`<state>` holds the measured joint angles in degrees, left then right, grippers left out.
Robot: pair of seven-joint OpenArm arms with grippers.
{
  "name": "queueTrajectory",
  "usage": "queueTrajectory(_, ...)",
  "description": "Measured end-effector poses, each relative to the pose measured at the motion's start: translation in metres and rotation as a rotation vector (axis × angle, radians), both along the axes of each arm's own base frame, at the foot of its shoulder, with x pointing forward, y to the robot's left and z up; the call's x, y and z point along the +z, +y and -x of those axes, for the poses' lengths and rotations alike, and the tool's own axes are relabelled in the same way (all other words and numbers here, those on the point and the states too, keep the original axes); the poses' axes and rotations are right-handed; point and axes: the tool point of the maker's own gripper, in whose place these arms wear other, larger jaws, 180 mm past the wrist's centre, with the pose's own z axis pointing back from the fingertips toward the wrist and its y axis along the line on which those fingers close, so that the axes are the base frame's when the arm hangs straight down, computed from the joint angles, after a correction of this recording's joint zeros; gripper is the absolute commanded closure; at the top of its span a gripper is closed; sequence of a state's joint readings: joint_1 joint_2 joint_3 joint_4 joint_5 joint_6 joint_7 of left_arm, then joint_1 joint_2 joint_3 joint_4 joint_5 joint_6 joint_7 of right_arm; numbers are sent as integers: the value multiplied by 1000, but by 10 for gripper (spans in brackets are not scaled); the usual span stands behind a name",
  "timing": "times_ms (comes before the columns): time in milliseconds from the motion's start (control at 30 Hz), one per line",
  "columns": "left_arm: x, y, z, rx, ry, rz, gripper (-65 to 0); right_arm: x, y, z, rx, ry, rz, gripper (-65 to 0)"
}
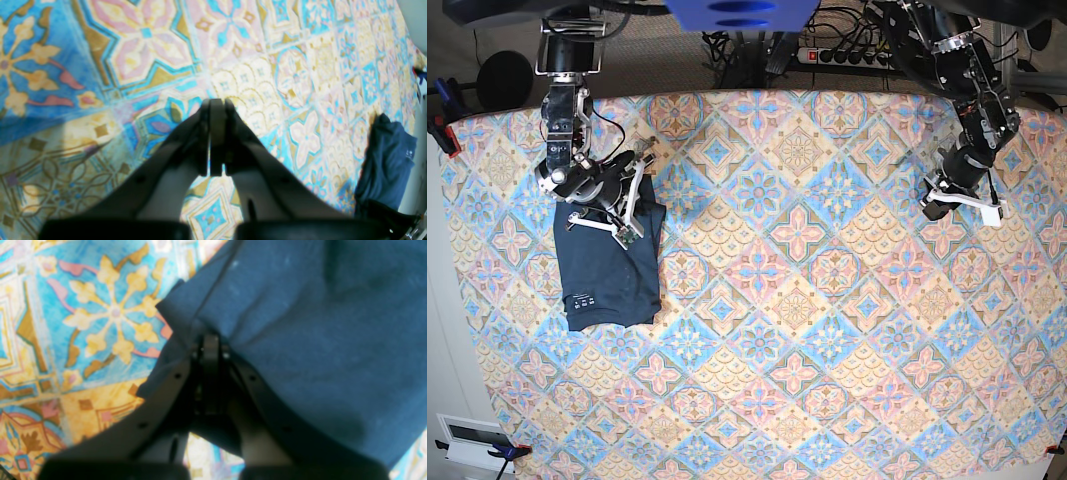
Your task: Layout the t-shirt on the table in an organized manner, then fold the t-shirt properly
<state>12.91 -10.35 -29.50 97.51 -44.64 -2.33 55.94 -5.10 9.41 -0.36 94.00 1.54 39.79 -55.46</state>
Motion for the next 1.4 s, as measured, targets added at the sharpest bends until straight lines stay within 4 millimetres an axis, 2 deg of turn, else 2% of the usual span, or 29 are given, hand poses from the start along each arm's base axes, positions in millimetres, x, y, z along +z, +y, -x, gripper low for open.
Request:
queueTrajectory(167,3,1,1,-2,-4,-8,0,20,11,13,39,-47,17,0)
queueTrajectory(300,27,-2,2,-26,-58,-56,0,47,11,9,49,-134,38,0)
queueTrajectory(400,41,-7,9,-52,-87,-86,0,52,19,19,57,-138,-8,0)
queueTrajectory(467,44,-7,18,-64,-76,-111,0,47,24,34,45,-105,-82,0)
queueTrajectory(633,47,5,48,-92,-27,-194,0,49,-22,52,-150,-88,-167,0)
queueTrajectory(767,40,11,75,-108,41,-220,0,60,-33,54,-227,-114,-270,0)
queueTrajectory(833,31,13,91,-111,91,-222,0,62,-42,61,-266,-129,-300,0)
queueTrajectory(967,25,23,133,-97,181,-245,0,45,-80,109,-388,-29,-236,0)
queueTrajectory(1033,20,31,153,-84,238,-260,0,43,-93,123,-421,-10,-210,0)
queueTrajectory(1133,18,35,173,-79,281,-265,0,42,-101,136,-450,-4,-207,0)
queueTrajectory(1167,18,37,183,-81,303,-271,0,41,-103,147,-465,9,-214,0)
queueTrajectory(1300,10,48,237,-73,463,-293,0,17,-121,211,-532,184,-144,0)
queueTrajectory(1400,7,41,256,-69,500,-263,0,3,-124,242,-560,267,-134,0)
